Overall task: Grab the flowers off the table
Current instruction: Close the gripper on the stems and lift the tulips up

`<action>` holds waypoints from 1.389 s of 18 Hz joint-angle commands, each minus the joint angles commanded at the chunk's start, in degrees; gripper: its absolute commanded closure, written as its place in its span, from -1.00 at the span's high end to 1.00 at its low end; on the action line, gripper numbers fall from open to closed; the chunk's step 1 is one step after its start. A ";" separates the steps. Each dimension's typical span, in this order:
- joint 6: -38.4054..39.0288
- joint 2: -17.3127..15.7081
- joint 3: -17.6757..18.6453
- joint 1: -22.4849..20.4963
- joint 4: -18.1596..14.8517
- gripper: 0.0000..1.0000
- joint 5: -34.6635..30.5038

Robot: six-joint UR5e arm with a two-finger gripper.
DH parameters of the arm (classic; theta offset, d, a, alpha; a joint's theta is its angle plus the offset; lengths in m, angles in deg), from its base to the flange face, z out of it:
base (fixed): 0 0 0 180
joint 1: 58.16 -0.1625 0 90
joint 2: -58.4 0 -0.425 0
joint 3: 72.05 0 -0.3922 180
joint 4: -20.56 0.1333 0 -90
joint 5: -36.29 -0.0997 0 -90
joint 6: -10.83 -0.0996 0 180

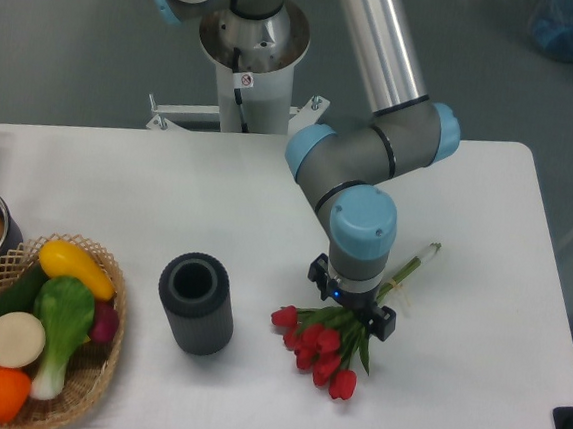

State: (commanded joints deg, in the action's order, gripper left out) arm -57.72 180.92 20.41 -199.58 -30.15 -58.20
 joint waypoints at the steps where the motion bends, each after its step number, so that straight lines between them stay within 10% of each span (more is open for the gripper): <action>1: 0.00 0.09 -0.09 0.00 0.17 0.52 0.00; 3: 0.09 0.09 -0.09 0.00 0.18 -0.07 0.00; 6: 0.53 -0.17 -0.17 -0.09 0.00 -0.43 0.00; 19: 1.76 -5.45 -2.98 -3.42 -2.54 -0.73 2.46; 25: 0.97 -4.75 -12.64 -6.15 -16.49 -0.73 5.44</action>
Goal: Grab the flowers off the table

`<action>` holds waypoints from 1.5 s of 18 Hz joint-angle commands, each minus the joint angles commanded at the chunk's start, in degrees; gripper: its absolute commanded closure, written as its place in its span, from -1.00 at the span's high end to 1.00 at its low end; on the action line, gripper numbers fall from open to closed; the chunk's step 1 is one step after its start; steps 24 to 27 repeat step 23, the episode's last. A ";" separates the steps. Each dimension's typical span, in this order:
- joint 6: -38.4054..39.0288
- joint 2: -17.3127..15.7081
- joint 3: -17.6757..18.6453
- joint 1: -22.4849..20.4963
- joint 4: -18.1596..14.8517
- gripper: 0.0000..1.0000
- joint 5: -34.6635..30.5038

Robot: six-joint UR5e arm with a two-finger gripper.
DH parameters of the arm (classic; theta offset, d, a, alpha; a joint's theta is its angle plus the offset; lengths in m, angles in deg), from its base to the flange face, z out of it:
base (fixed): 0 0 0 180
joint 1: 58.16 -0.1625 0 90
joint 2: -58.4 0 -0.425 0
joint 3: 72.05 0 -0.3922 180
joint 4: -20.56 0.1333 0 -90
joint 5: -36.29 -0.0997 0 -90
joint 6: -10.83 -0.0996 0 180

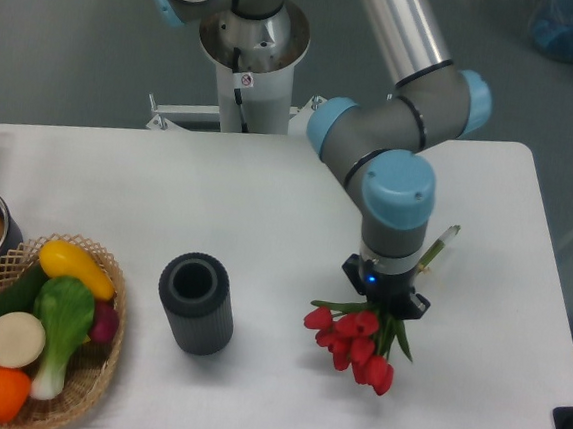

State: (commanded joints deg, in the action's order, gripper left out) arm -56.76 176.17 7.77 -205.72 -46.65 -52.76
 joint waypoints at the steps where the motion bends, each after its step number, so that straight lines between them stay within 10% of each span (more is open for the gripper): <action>1: -0.09 0.09 -1.67 -0.53 -2.03 -0.73 0.53; 27: -1.14 -0.70 -4.85 -3.26 -4.86 -0.84 4.41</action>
